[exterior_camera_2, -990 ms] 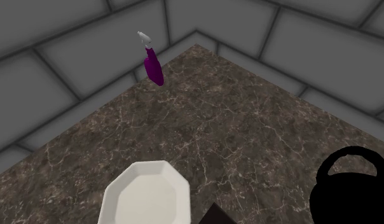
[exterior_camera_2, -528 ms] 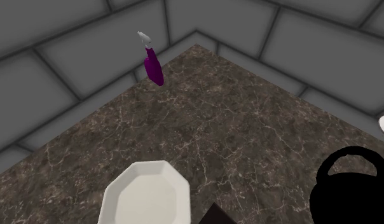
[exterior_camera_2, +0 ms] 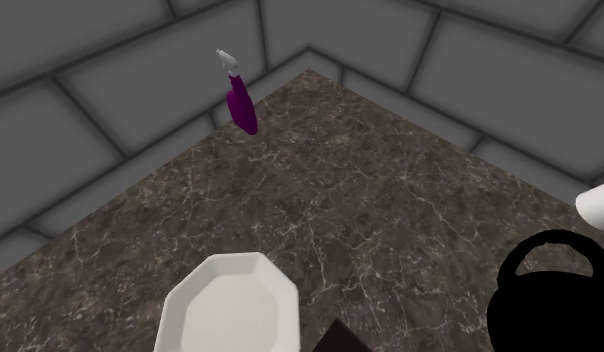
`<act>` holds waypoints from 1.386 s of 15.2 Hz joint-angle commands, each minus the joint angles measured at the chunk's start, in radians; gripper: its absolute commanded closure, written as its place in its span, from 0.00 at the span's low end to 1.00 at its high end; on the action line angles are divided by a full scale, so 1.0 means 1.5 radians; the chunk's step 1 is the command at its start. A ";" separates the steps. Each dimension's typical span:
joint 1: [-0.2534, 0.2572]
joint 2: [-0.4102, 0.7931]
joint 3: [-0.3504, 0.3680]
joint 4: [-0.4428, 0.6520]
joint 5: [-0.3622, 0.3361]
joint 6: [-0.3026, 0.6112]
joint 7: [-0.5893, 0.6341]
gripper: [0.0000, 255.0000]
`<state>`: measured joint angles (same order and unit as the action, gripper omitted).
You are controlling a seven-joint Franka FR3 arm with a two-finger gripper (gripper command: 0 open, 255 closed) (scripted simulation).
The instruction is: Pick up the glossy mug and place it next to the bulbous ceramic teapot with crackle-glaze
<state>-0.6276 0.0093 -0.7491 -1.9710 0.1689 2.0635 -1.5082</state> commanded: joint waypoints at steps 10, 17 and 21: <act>-0.005 0.043 0.000 -0.061 0.046 0.087 -0.042 1.00; -0.012 0.081 0.006 -0.090 0.090 0.139 -0.077 1.00; -0.018 0.105 0.013 -0.102 0.118 0.167 -0.100 1.00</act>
<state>-0.6525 0.1548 -0.7333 -2.1211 0.3326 2.3016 -1.6484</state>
